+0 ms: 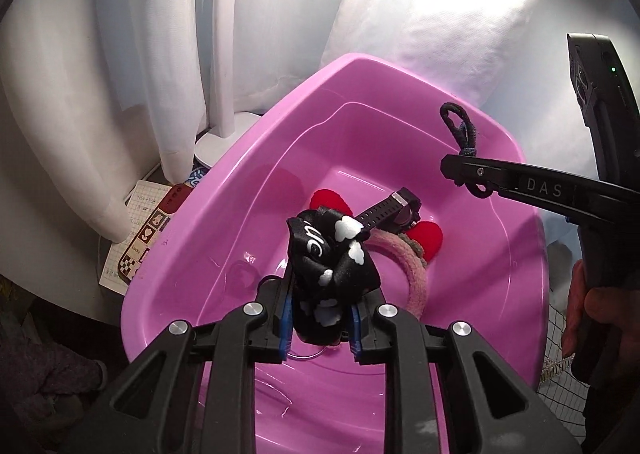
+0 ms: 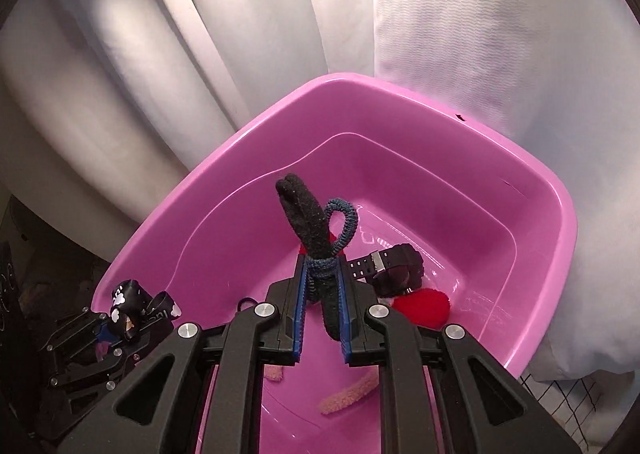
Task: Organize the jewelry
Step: 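Open both tools to drop the scrunchie and bow clip into the tub, then move both tools back from the tub toward the items on the table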
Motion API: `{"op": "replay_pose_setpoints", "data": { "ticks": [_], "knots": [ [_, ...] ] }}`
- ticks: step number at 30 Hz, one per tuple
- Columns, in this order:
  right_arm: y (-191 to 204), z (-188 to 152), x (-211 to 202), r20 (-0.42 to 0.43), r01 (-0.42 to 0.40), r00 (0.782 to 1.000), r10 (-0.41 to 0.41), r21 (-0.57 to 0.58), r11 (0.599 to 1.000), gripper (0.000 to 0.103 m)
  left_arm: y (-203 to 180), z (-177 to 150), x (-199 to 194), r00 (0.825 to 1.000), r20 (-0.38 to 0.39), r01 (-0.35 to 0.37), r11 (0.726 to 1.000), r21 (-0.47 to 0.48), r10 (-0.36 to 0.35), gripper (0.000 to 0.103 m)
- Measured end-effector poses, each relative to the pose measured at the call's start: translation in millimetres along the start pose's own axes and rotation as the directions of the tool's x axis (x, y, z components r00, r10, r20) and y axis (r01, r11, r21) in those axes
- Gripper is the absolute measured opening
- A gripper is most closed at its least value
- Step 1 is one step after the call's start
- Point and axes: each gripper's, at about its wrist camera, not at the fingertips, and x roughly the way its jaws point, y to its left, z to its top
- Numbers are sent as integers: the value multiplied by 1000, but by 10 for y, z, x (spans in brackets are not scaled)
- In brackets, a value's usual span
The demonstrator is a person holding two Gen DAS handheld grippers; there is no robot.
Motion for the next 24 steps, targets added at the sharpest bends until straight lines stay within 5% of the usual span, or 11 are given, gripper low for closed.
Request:
{"op": "replay_pose_setpoints", "data": {
  "ticks": [7, 9, 11, 14, 24],
  "knots": [
    [-70, 108, 161, -34, 43, 998, -43, 3, 999, 16, 50, 36, 129, 999, -31, -11, 1000, 12, 11, 27],
    [-53, 147, 196, -35, 58, 998, -58, 13, 998, 49, 59, 34, 123, 999, -34, -7, 1000, 6, 7, 43],
    [-76, 164, 191, -29, 60, 998, -59, 26, 998, 61, 53, 37, 89, 1000, -21, 2, 1000, 9, -1, 55],
    [-106, 185, 157, -19, 70, 997, -69, 37, 997, 61, 2, 47, 33, 1000, 1, -26, 999, 38, 26, 76],
    [-131, 121, 0, 33, 46, 998, -49, 83, 995, 61, -5, 41, -136, 999, 47, -18, 998, 58, 16, 88]
  ]
}}
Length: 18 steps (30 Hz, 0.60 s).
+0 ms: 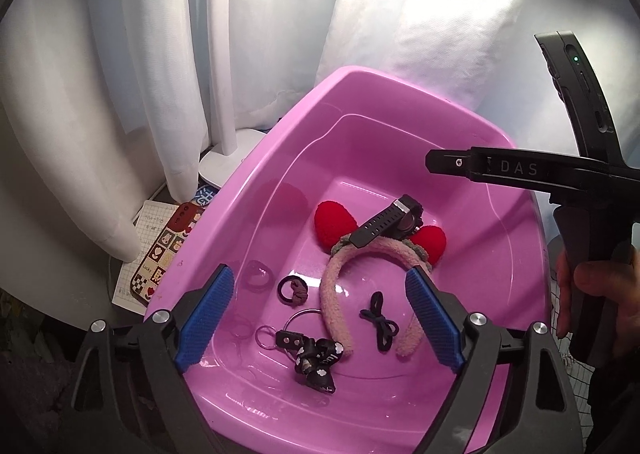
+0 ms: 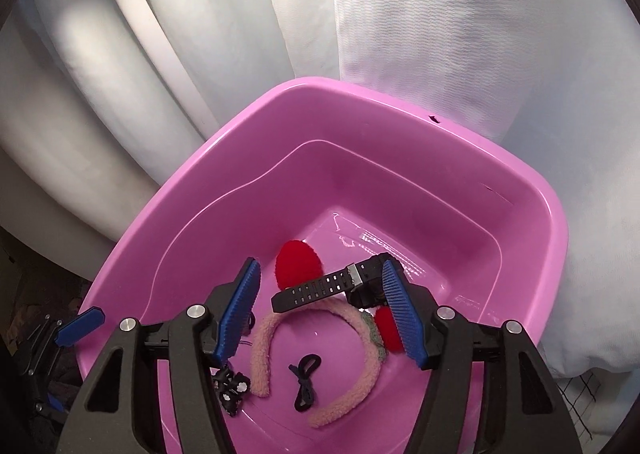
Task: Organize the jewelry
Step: 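Move both tools back from the tub toward the items on the table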
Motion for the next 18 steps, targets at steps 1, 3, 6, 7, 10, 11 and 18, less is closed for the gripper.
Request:
{"op": "replay_pose_setpoints", "data": {
  "ticks": [1, 3, 6, 7, 10, 11, 18],
  "knots": [
    [8, -24, -28, 10, -1, 1000, 1, 6, 1000, 61, 3, -9, -17, 1000, 5, 7, 1000, -2, -7, 89],
    [27, -93, -111, 42, -5, 999, 4, 16, 1000, 61, 12, -29, -45, 1000, 13, 18, 1000, -7, -18, 93],
    [74, -214, -277, 116, 1, 993, -4, 29, 1000, 66, 6, -57, -92, 999, 28, 22, 1000, 2, -22, 94],
    [89, -261, -346, 142, 0, 990, -5, 34, 999, 67, 1, -63, -109, 999, 36, 20, 1000, 7, -20, 95],
    [105, -428, -594, 211, 17, 977, -29, 57, 998, 67, -17, -81, -186, 997, 78, 14, 1000, 18, -16, 95],
    [96, -495, -677, 234, 25, 971, -41, 69, 997, 68, -28, -84, -214, 995, 94, 14, 1000, 23, -16, 95],
    [-140, -1172, -1199, 360, 57, 924, -128, 201, 978, 71, -184, -95, -359, 984, 165, 63, 996, 65, -73, 96]
  ]
}}
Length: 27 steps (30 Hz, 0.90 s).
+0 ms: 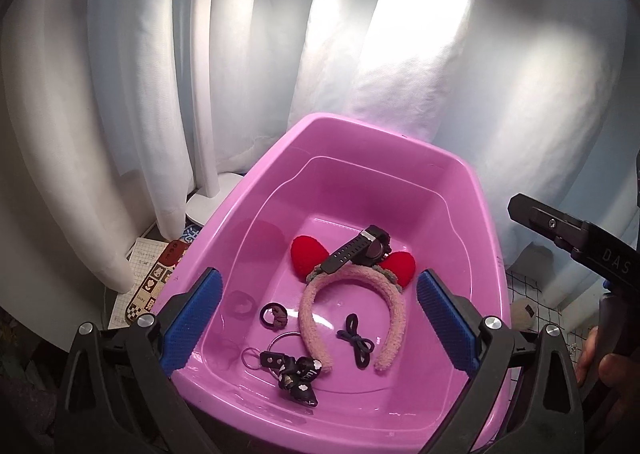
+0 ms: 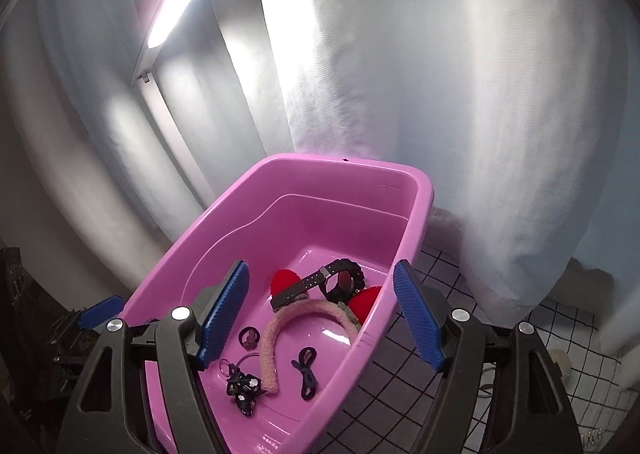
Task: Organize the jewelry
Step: 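Move both tools back from the tub toward the items on the table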
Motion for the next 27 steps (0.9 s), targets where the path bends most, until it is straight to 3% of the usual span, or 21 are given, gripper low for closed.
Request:
{"op": "replay_pose_setpoints", "data": {
  "ticks": [5, 10, 18, 22, 27],
  "knots": [
    [-414, -376, -481, 45, 104, 993, -109, 94, 990, 71, -297, -7, -58, 996, 17, 90, 995, 43, -91, 96],
    [-910, -834, -1002, 47, 215, 972, -230, 206, 954, 71, -770, -48, -142, 983, 22, 178, 975, 130, -182, 96],
    [-1691, -1515, -1612, -30, 374, 920, -390, 356, 856, 71, -1649, -336, -209, 941, -36, 337, 915, 224, -337, 96],
    [-1992, -1809, -1739, -68, 404, 909, -412, 392, 826, 71, -2107, -561, -140, 926, -101, 378, 889, 256, -365, 96],
    [-2320, -2099, -1654, -119, 405, 912, -392, 406, 819, 71, -2560, -861, 76, 937, -125, 348, 888, 301, -325, 97]
  ]
}}
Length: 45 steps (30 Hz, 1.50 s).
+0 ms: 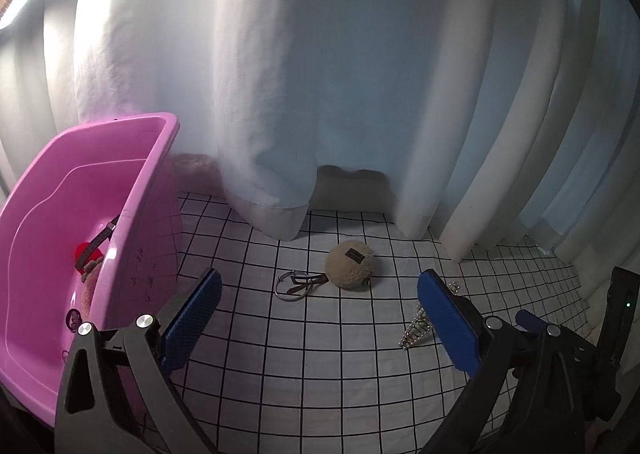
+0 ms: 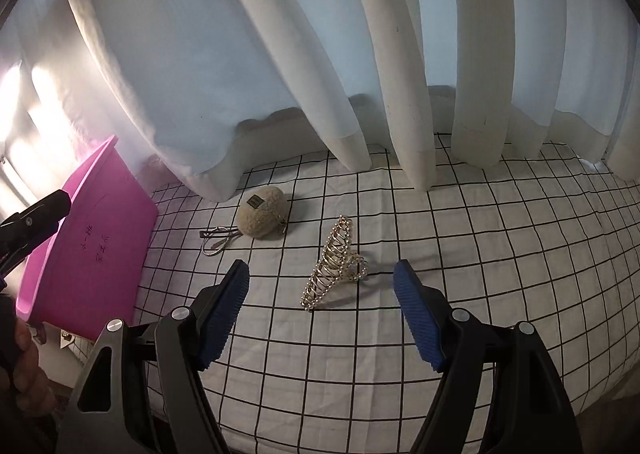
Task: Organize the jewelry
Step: 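Move both tools back from the tub toward the items on the table, then close the left tool on the silver bangle while the right tool grasps the gold pearl claw clip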
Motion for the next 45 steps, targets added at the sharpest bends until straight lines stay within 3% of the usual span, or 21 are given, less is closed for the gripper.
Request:
{"op": "replay_pose_setpoints", "data": {
  "ticks": [4, 11, 16, 22, 33, 45],
  "knots": [
    [-136, -88, 319, -47, -36, 998, 36, 2, 999, 71, -124, -134, 329, 998, -37, -51, 999, 8, 51, 97],
    [-178, -190, 772, -101, -96, 990, 96, -2, 995, 71, 60, -382, 710, 986, -101, -140, 988, -62, 134, 97],
    [-92, -254, 1021, -112, -74, 991, 74, 3, 997, 71, 238, -460, 932, 978, -130, -173, 982, -81, 162, 97],
    [0, -322, 1231, -93, 1, 996, 1, 29, 1000, 71, 326, -496, 1285, 977, -141, -167, 985, -48, 159, 97],
    [230, -409, 1317, -10, 115, 993, -116, -68, 991, 73, 505, -624, 1918, 973, -194, -127, 992, 8, 126, 97],
    [352, -364, 1457, -3, 186, 982, -188, -122, 975, 73, 450, -509, 2111, 973, -207, -80, 990, 120, 104, 98]
  ]
}}
